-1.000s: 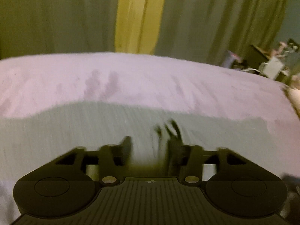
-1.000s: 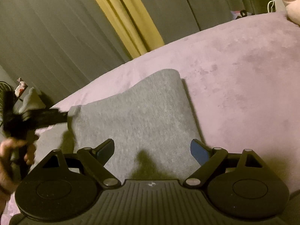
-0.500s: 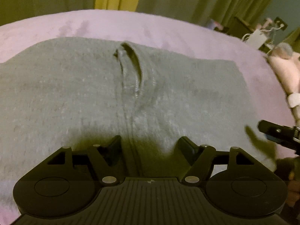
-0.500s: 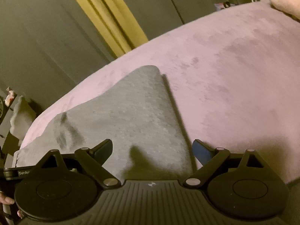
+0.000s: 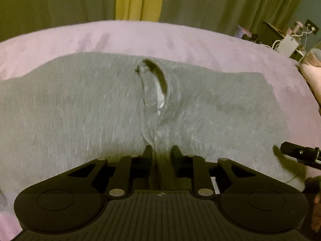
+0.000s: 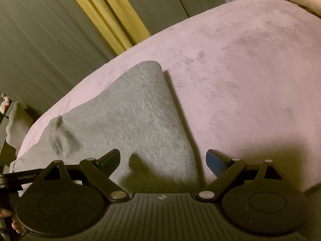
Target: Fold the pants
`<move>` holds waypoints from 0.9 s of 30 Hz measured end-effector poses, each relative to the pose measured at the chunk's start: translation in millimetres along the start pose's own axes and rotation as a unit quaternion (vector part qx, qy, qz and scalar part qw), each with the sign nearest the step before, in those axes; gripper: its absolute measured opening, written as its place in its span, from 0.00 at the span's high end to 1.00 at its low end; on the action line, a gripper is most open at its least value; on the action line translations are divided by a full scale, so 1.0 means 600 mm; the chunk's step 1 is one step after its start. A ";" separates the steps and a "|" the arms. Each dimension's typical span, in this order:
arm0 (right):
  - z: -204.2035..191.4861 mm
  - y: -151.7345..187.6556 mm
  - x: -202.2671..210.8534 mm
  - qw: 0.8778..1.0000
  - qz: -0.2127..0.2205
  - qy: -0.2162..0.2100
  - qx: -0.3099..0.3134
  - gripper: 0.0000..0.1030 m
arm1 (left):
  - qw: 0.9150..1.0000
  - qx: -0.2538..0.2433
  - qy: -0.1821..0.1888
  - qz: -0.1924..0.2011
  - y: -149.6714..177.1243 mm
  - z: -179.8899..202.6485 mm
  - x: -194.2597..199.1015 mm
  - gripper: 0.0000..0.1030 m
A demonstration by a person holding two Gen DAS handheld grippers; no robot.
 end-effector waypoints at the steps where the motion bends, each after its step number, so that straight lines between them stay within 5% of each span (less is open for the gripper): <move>1: 0.001 0.001 0.000 1.000 0.000 0.001 0.001 0.10 | 1.000 -0.001 -0.002 0.005 -0.001 -0.002 0.004 0.84; 8: -0.002 0.004 0.007 1.000 0.019 0.006 0.009 0.10 | 0.997 0.022 -0.003 0.072 -0.039 -0.014 0.067 0.88; 11: 0.002 0.009 0.001 1.000 0.009 0.007 0.002 0.10 | 0.998 0.041 -0.005 0.044 -0.025 -0.045 0.043 0.87; 13: 0.003 0.012 -0.005 1.000 0.002 0.011 0.004 0.10 | 0.998 0.064 -0.015 -0.020 0.001 -0.064 0.004 0.78; 16: -0.001 0.014 -0.003 1.000 0.005 0.013 0.016 0.09 | 0.997 0.072 -0.024 0.002 0.012 -0.072 0.017 0.60; 20: 0.001 0.017 -0.006 1.000 0.003 0.018 0.018 0.08 | 0.993 0.109 -0.012 0.036 -0.011 -0.085 0.058 0.58; 23: -0.009 0.020 -0.009 1.000 0.004 0.021 0.021 0.07 | 0.994 0.071 -0.037 0.075 -0.040 -0.073 0.079 0.51; 27: -0.013 0.022 -0.008 0.999 0.006 0.026 0.033 0.07 | 0.996 0.047 0.007 0.071 -0.057 -0.046 0.067 0.46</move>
Point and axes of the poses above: each gripper's, at about its wrist camera, not at the fingertips, and x roughly against the way its jaws point, z to its right, y to its underside, the point moved 1 cm from there along -x, roughly the way its jaws point, and after that the axes turned 6 degrees about z, right-handed, at the moved point
